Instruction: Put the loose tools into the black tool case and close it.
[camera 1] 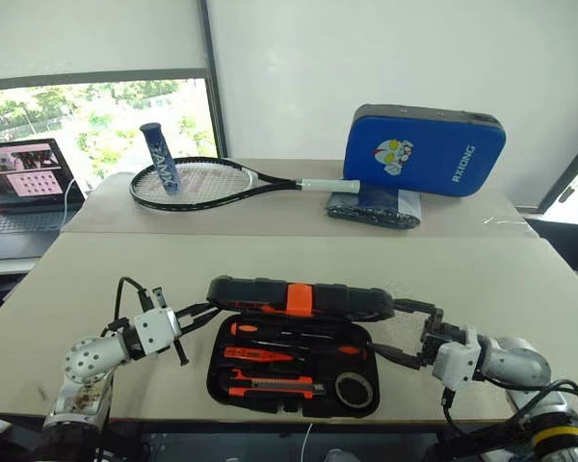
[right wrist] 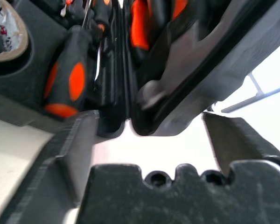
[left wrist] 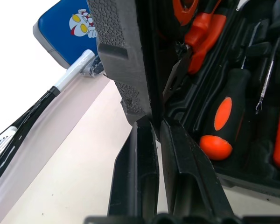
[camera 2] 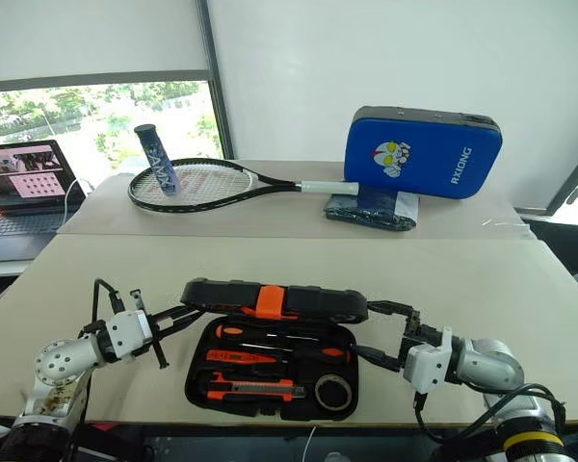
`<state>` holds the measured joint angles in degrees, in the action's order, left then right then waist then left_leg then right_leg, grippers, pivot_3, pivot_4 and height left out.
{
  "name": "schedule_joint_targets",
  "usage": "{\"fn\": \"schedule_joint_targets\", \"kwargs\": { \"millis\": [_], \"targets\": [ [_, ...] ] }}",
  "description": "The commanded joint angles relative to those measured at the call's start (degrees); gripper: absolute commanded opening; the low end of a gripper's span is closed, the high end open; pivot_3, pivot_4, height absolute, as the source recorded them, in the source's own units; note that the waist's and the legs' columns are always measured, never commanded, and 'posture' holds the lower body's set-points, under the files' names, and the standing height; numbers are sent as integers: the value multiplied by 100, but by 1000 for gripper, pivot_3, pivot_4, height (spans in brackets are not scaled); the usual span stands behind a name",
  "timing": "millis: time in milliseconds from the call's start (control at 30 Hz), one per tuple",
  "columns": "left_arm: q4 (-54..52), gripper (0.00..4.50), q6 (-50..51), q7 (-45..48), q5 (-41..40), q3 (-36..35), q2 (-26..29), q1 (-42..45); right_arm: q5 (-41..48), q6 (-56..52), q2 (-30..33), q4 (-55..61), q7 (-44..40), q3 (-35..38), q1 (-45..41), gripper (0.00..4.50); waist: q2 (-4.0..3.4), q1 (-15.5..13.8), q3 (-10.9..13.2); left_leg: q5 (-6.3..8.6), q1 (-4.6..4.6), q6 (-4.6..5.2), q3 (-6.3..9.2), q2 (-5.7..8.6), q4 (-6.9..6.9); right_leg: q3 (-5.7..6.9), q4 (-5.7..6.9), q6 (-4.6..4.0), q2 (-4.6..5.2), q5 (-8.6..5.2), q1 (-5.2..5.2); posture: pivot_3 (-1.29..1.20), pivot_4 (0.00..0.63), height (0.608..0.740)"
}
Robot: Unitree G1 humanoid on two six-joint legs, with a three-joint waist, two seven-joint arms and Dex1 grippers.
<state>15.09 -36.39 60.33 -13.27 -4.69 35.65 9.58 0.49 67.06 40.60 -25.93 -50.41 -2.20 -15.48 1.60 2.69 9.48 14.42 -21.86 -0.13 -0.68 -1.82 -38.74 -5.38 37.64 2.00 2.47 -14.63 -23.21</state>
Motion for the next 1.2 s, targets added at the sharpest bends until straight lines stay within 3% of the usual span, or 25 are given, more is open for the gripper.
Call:
{"fn": "schedule_joint_targets", "kwargs": {
  "millis": [33,300,700,767,867,967,1067,1200],
  "targets": [
    [-196,0,-161,276,-151,-35,345,-240,-9,497,276,-170,168,-59,-16,4480,0,-3,0,1,1,2,0,0,1,0,-3,0,1,0,2,0,150,740],
    [58,0,-226,405,-418,-346,930,-515,195,602,842,-326,245,-288,278,4480,0,121,0,7,25,12,-8,-12,13,-13,1,-7,0,-4,11,0,150,740],
    [-117,4043,629,833,-870,-326,1068,-689,223,614,1132,-403,629,-228,665,4500,5,127,3,7,43,13,-19,-10,25,-19,1,-8,2,-7,19,0,150,740],
    [14,4444,698,904,-863,-448,1184,-791,341,570,1259,-366,627,-247,787,4500,5,126,3,7,43,13,-19,-10,28,-19,-2,-7,3,-9,19,0,150,740],
    [285,4444,868,958,-817,-641,1422,-876,849,106,1561,-44,414,-381,1188,4500,7,125,4,7,42,13,-20,-9,33,-20,-6,-6,5,-10,18,0,150,740],
    [81,4444,1296,1235,-1011,-704,1631,-1138,2141,-1349,2023,1107,-344,-699,2032,4500,10,118,5,7,42,13,-19,-11,35,-19,-7,-7,4,-12,20,0,150,740],
    [-289,3816,1677,1452,-1169,-674,1703,-1401,2719,-2311,2239,1994,-758,-747,2485,3863,10,97,5,8,44,13,-19,-16,39,-20,-8,-6,9,-15,23,0,150,740],
    [-836,2151,1908,1407,-1036,-491,1576,-1591,2408,-3260,2007,2599,-677,-746,2318,2316,16,98,7,7,46,13,-20,-18,33,-21,-7,-4,6,-17,22,0,150,740]
  ]
}}
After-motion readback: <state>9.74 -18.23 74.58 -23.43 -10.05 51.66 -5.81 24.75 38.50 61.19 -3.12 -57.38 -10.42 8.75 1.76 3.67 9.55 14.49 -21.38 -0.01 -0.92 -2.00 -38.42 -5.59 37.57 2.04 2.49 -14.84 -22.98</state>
